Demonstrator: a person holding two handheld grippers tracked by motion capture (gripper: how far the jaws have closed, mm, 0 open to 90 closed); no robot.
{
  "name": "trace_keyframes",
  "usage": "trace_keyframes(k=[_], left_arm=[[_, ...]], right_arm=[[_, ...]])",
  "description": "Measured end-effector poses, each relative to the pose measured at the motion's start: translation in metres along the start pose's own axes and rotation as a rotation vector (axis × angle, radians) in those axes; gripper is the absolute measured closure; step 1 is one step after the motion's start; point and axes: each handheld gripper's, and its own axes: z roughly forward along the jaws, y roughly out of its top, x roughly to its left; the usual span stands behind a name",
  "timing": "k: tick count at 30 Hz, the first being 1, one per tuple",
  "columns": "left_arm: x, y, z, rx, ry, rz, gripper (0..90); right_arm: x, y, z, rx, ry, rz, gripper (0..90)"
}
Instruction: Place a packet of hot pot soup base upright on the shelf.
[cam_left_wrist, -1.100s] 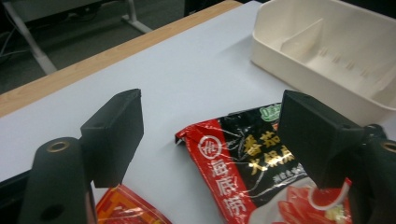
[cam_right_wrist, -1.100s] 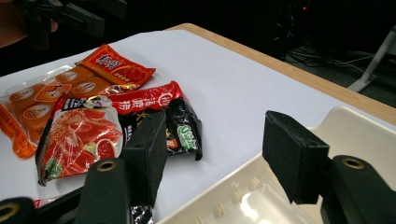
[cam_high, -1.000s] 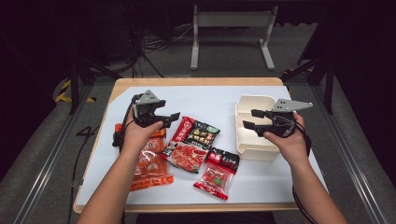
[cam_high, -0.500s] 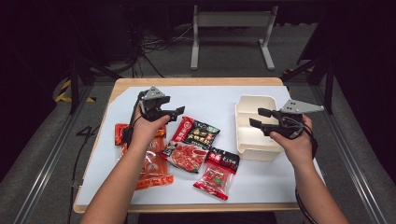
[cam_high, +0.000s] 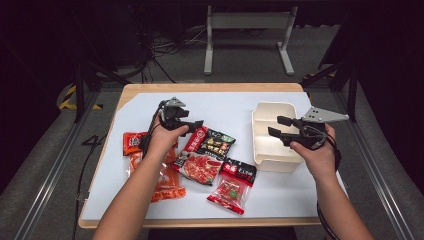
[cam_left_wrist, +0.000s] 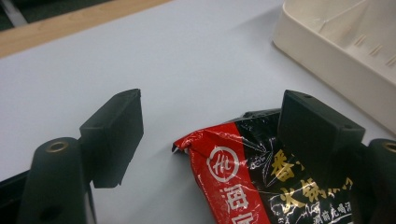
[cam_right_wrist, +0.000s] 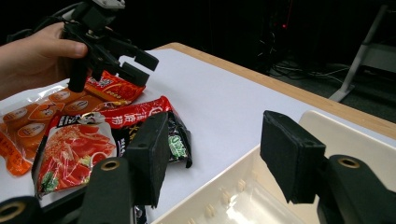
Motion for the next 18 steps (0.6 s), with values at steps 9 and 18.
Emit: trace_keyframes(k=[9,18], left_arm=[[0.006,-0.008,0.021,0.096,-0.047,-0.045,26.2],[0.008,-0.012,0.034,0.147,-0.045,-0.050,36.7]], right_arm=[[0.000,0.000,0.000,0.001,0.007,-0.002,42.2],[0.002,0.000,0.001,0.006,0.010,-0.007,41.4]])
